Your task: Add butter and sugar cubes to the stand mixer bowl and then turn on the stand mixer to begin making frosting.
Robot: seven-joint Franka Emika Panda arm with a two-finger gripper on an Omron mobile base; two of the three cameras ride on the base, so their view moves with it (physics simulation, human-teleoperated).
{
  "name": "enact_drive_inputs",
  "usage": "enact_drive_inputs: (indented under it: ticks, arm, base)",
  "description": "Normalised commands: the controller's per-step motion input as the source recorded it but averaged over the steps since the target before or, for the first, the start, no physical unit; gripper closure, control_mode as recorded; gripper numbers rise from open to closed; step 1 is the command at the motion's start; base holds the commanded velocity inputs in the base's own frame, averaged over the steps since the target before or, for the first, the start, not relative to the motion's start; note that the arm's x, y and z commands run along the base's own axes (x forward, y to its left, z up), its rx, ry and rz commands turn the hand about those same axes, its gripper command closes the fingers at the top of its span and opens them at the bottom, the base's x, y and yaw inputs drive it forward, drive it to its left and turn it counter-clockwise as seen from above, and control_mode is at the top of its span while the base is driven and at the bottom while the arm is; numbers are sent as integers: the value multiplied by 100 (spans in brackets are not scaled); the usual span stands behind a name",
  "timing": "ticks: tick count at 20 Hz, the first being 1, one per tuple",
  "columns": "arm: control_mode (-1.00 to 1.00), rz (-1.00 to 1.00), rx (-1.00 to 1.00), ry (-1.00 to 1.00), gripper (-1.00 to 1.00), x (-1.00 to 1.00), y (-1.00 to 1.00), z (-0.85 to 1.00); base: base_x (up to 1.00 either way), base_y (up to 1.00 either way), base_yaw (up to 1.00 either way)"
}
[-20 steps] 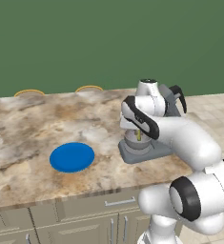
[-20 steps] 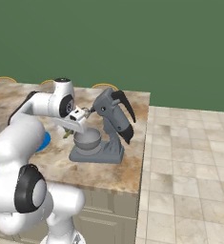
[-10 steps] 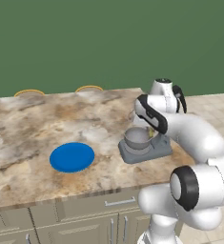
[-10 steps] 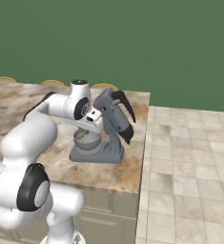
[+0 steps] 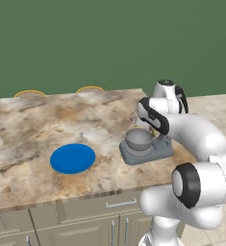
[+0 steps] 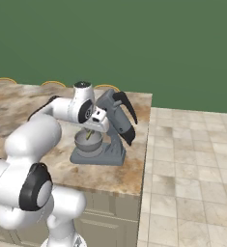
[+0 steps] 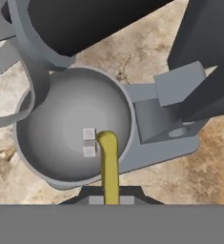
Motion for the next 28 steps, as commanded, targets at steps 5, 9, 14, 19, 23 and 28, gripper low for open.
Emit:
enact_drive_inputs:
  ticks: [5,9,14,19,23,28]
  arm:
    - [-100,1,-9,-25,100,0,0,-11]
    - [-100,2,-3,-25,100,1,0,-8]
    - [-100,3,0,-20,100,7,0,0]
    - [-100,4,0,-7,100,7,0,0]
    - [-100,3,0,0,100,12,14,0]
    - [-100,3,0,0,100,15,16,0]
  base:
    - [0,0,0]
    - [0,0,0]
    - [0,0,0]
    - [0,0,0]
    - [0,0,0]
    - [0,0,0]
